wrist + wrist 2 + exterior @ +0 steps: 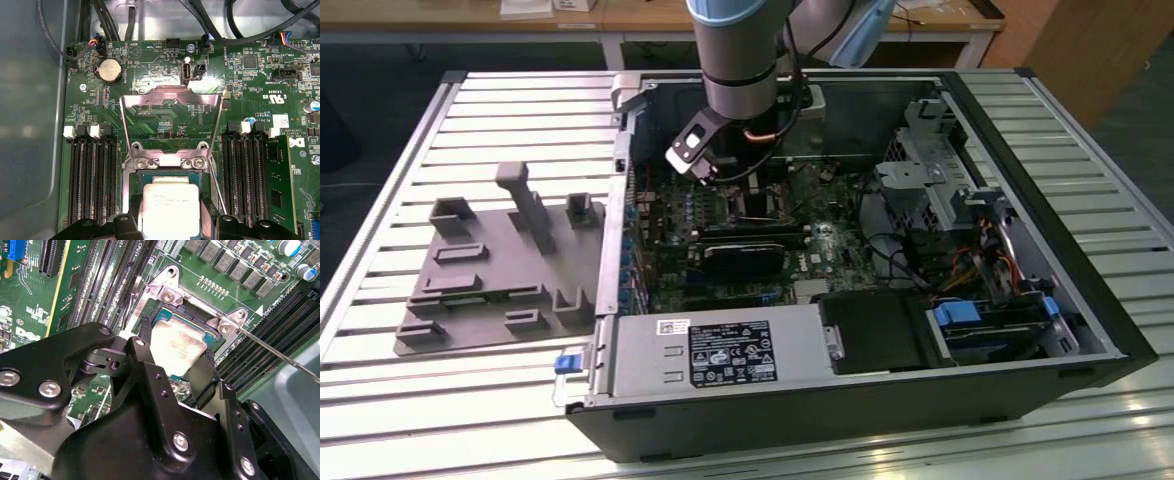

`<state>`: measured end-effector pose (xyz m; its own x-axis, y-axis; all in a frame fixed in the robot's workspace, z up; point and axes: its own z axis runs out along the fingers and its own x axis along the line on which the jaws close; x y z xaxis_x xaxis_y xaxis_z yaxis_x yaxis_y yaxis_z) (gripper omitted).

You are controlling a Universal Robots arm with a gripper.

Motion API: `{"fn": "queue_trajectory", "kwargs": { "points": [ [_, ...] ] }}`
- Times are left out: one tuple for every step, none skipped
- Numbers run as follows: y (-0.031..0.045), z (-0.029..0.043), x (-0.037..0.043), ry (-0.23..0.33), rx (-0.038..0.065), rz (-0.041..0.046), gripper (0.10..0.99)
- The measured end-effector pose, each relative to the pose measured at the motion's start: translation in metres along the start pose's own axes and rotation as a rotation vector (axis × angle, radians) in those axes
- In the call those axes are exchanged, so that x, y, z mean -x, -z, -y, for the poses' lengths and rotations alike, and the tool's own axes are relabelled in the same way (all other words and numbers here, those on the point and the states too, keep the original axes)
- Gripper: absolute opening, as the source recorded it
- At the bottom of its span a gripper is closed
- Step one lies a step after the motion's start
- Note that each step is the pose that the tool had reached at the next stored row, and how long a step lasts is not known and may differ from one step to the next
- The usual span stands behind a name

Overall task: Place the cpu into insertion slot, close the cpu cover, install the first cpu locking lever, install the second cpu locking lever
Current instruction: 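Place the cpu into insertion slot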

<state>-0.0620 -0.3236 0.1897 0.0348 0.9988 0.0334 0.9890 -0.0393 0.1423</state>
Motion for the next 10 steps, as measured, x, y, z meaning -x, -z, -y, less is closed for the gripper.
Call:
{"fn": "queue_trajectory", "kwargs": {
  "points": [
    [-0.0001,0.0000,0.0000,0.000,0.000,-0.0001,0.537],
    [-0.0001,0.0000,0.0000,0.000,0.000,-0.0001,0.537],
    [-0.0001,0.0000,0.0000,0.000,0.000,-0.0001,0.537],
    [-0.0001,0.0000,0.0000,0.000,0.000,-0.0001,0.537],
    [-0.0001,0.0000,0.0000,0.000,0.000,-0.0001,0.537],
    [-0.0001,0.0000,0.0000,0.000,0.000,-0.0002,0.537],
    [-0.0001,0.0000,0.0000,0.000,0.000,-0.0001,0.537],
    [-0.0001,0.0000,0.0000,0.000,0.000,-0.0001,0.537],
    [-0.0003,-0.0001,-0.0001,0.000,0.001,-0.0006,0.537],
    [-0.0008,-0.0002,-0.0003,0.000,0.001,-0.0017,0.549]
  ]
}}
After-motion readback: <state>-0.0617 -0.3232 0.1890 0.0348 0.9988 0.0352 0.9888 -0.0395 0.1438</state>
